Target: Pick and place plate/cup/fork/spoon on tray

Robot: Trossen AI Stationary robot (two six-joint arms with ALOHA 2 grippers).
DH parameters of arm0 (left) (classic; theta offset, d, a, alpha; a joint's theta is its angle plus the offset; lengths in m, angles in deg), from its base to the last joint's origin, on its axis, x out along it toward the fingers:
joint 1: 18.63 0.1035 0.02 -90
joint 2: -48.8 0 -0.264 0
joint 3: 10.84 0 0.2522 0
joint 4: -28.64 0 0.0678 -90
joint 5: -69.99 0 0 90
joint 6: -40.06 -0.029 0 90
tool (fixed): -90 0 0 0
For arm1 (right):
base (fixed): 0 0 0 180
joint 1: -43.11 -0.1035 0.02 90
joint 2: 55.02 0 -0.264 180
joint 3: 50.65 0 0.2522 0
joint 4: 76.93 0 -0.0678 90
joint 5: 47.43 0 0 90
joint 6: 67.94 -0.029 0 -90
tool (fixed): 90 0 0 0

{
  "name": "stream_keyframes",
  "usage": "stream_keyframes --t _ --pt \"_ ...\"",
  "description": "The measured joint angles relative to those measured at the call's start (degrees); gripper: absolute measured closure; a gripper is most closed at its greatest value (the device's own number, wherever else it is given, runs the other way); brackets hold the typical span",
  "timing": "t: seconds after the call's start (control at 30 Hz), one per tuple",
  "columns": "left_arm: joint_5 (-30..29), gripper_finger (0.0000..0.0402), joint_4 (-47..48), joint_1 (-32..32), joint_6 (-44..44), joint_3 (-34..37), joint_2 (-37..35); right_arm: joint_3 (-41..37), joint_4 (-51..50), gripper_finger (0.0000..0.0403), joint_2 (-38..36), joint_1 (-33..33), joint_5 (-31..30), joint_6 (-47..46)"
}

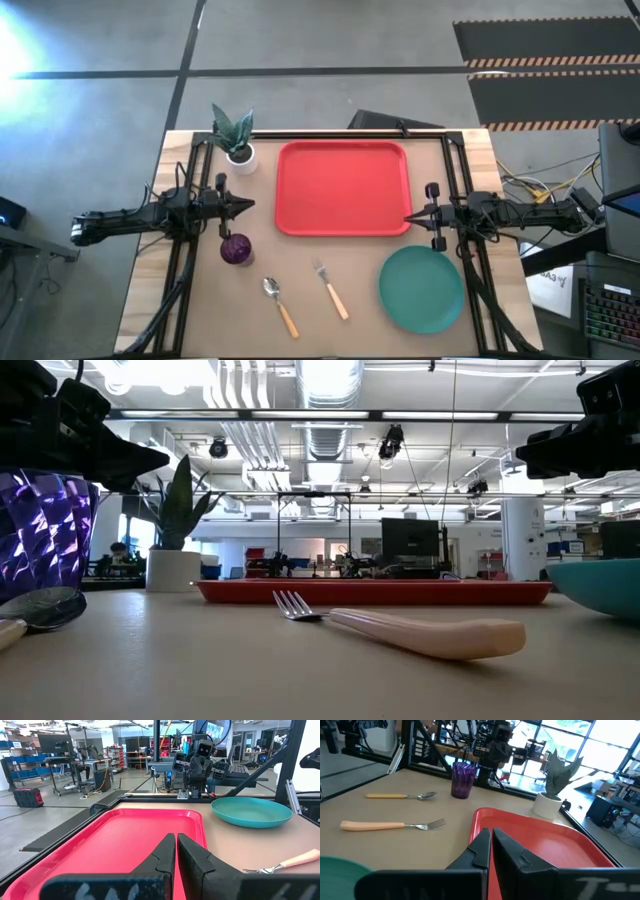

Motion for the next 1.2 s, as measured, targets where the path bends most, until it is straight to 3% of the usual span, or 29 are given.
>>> stream_keyframes --t 0.53,0.7,0.8,1.0,1.2 --pt "0.0 0.0402 0.0 0.0 0.0 0.0 0.0 0.0 0.0 0.0394 0.0 0.0 0.0 0.0" --pt "-0.1 0.0402 0.0 0.0 0.0 0.0 0.0 -0.3 2.7 0.0394 0.0 0.0 -1.3 16.2" --pt "-0.4 0.0402 0.0 0.0 0.0 0.0 0.0 -0.3 4.5 0.0394 0.0 0.0 -1.4 20.8" --pt "-0.3 0.0402 0.0 0.0 0.0 0.0 0.0 -0.2 4.9 0.0394 0.0 0.0 -1.8 19.3" --pt "-0.3 0.0402 0.0 0.0 0.0 0.0 0.0 -0.2 5.0 0.0394 0.1 0.0 -1.6 3.0"
